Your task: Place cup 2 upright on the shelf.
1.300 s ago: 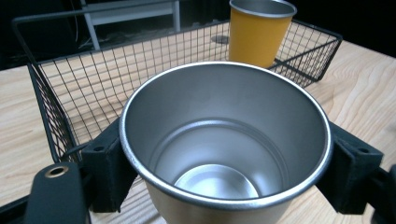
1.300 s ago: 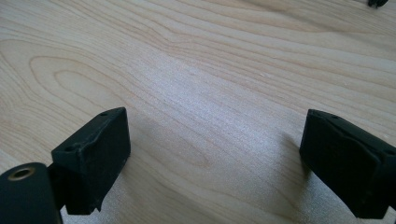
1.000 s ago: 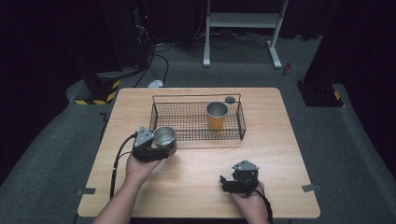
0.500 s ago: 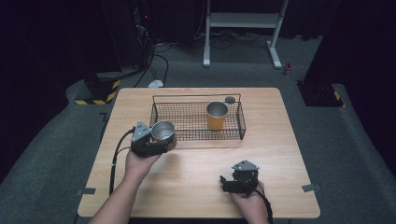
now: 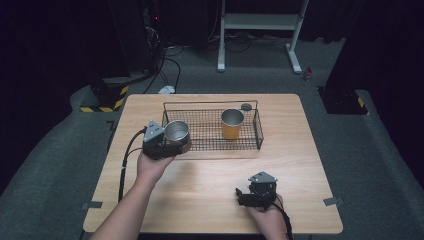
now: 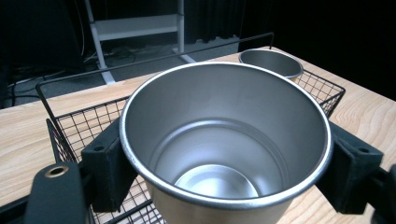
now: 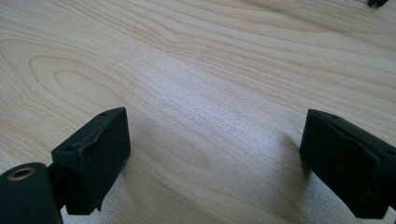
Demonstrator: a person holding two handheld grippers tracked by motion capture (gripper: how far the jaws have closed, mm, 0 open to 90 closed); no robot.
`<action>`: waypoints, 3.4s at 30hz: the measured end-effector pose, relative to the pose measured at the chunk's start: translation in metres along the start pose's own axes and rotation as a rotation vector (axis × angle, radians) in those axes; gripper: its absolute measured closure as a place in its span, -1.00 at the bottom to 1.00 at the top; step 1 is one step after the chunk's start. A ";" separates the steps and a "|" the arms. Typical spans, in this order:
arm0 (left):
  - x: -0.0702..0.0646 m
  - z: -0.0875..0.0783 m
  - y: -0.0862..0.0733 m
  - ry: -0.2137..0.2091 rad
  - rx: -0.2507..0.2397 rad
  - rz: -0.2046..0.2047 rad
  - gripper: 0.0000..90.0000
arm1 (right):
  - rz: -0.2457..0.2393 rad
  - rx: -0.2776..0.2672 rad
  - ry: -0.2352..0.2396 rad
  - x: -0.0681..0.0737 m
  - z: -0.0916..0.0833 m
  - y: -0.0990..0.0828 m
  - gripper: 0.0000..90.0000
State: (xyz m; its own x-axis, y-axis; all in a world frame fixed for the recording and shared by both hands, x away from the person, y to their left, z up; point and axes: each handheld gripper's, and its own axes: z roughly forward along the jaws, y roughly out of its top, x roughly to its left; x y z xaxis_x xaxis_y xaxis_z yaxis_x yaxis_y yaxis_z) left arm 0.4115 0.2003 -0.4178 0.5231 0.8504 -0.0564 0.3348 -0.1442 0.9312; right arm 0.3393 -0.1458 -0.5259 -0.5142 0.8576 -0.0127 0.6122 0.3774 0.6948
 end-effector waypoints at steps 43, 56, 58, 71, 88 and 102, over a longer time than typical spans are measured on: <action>0.030 0.066 0.029 0.043 0.051 -0.038 -0.58 | 0.000 0.000 0.000 0.000 0.000 0.000 -0.81; 0.037 0.083 0.029 0.066 0.085 -0.053 -0.58 | 0.000 0.000 0.000 0.000 0.000 0.000 -0.81; 0.037 0.086 0.028 0.069 0.091 -0.046 -0.58 | 0.000 0.000 0.000 0.000 0.000 0.000 -0.81; 0.035 0.105 0.019 0.056 0.168 -0.077 -0.58 | 0.000 0.000 0.000 0.000 0.000 0.000 -0.81; 0.036 0.117 0.011 0.082 0.267 -0.116 -0.58 | -0.002 0.000 0.000 0.000 0.000 0.000 -0.81; 0.035 0.123 0.007 0.100 0.325 -0.114 -0.58 | -0.002 0.000 0.000 0.000 0.000 0.000 -0.81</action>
State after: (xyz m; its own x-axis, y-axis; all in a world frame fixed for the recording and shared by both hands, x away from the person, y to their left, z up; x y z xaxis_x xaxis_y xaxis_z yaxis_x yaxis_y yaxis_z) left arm 0.5285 0.1671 -0.4579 0.3936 0.9135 -0.1031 0.6272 -0.1849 0.7566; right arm 0.3393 -0.1460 -0.5259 -0.5155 0.8568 -0.0147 0.6112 0.3797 0.6944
